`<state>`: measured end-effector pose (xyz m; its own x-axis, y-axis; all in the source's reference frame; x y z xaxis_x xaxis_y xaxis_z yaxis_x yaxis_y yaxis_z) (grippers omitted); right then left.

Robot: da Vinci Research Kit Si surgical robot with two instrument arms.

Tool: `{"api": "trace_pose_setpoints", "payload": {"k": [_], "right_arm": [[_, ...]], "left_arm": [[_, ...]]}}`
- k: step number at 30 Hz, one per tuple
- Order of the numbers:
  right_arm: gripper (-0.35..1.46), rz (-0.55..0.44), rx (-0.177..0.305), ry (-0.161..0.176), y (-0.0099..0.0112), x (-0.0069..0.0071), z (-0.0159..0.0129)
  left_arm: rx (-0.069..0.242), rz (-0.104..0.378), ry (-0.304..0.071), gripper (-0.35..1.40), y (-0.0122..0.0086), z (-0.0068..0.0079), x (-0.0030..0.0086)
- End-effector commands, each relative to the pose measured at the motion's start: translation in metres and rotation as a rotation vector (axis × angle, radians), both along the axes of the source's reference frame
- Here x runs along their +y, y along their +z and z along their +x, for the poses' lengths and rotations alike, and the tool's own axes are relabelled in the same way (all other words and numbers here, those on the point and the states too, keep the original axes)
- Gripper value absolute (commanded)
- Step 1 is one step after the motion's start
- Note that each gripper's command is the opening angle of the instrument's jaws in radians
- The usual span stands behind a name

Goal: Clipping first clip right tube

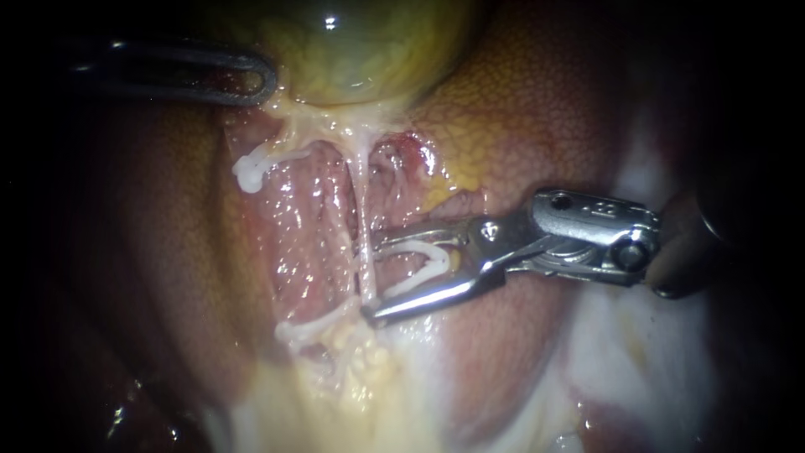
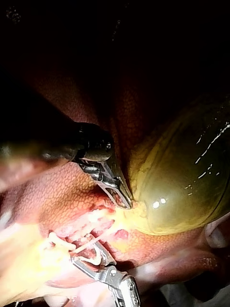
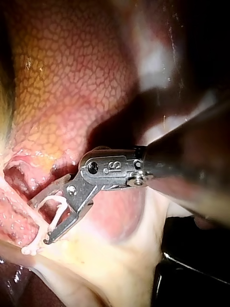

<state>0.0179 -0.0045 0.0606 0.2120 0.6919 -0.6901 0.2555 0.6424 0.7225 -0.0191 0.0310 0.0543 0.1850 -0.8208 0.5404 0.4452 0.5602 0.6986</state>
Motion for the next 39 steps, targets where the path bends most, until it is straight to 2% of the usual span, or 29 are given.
{"api": "trace_pose_setpoints", "payload": {"k": [1, 9, 17, 30, 39], "right_arm": [[0.42, 0.002, 0.009, -0.004, 0.0000, 0.0000, 0.0000], [0.40, 0.005, 0.040, -0.029, -0.0005, -0.0004, 0.0003], [0.40, 0.014, 0.071, -0.033, -0.0014, -0.0008, 0.0006], [0.38, 0.016, 0.103, -0.075, -0.0034, -0.0024, 0.0014], [0.36, 0.019, 0.111, -0.079, -0.0044, -0.0030, 0.0020]], "left_arm": [[0.000, 0.000, 0.000, -0.35, 0.0000, 0.0000, 0.0000], [0.000, 0.000, 0.000, -0.35, 0.0000, 0.0000, 0.0000], [0.000, 0.000, 0.000, -0.35, 0.0000, 0.0000, 0.0000], [0.000, 0.000, 0.000, -0.35, 0.0000, 0.0000, 0.0000], [0.000, 0.000, 0.000, -0.35, 0.0000, 0.0000, 0.0000]]}}
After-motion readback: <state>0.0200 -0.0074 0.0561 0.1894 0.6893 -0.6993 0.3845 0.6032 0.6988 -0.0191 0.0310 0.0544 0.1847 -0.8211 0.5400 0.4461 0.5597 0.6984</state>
